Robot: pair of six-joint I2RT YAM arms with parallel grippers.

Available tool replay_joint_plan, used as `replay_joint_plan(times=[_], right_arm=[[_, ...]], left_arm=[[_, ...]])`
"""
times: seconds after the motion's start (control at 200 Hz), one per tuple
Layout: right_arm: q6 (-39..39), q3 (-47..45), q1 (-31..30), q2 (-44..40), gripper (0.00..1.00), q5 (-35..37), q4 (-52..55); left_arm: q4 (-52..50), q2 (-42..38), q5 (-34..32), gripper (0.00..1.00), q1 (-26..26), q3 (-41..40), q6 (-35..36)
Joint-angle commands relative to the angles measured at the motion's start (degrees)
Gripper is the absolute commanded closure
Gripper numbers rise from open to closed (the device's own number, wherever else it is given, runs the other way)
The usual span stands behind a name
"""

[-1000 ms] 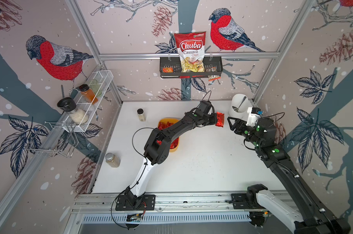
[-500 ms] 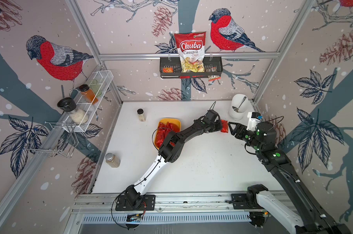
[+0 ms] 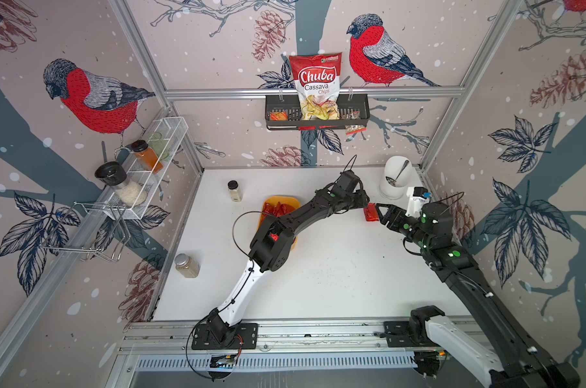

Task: Take the tea bags out of the storage box
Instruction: Place the tea bag at the center of the board, then pick up the tea bag from the storage box.

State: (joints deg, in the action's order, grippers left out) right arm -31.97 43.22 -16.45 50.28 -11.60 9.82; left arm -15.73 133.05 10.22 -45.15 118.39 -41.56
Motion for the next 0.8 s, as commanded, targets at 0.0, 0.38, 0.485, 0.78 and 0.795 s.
replay_joint_plan(times=[0.0,0.38,0.485,0.78,0.795], right_arm=[[-2.07,-0.33,-2.61,1.86,0.31,0.23,-4.47],[-2.68,6.8,-16.64,20.41,0.35,3.1,-11.22],[-2.06,10.64,-19.46,26.3,0.37,2.49,-10.51],[-2.3,13.78,-23.75,33.74,0.38,1.92,-10.84],[-2.31,13.74,-23.8,33.88,0.38,1.88,-10.9]], left_arm=[[-0.05,-10.24,-4.53,0.5,2.02,-8.51,4.36],[-3.8,-37.03,-12.39,0.65,14.64,-40.6,8.75],[-2.98,-38.57,-11.55,0.66,18.43,-45.69,9.08],[-0.24,-31.49,-8.27,0.69,21.42,-44.47,9.42],[-0.26,-31.08,-8.36,0.7,21.42,-44.15,9.47]])
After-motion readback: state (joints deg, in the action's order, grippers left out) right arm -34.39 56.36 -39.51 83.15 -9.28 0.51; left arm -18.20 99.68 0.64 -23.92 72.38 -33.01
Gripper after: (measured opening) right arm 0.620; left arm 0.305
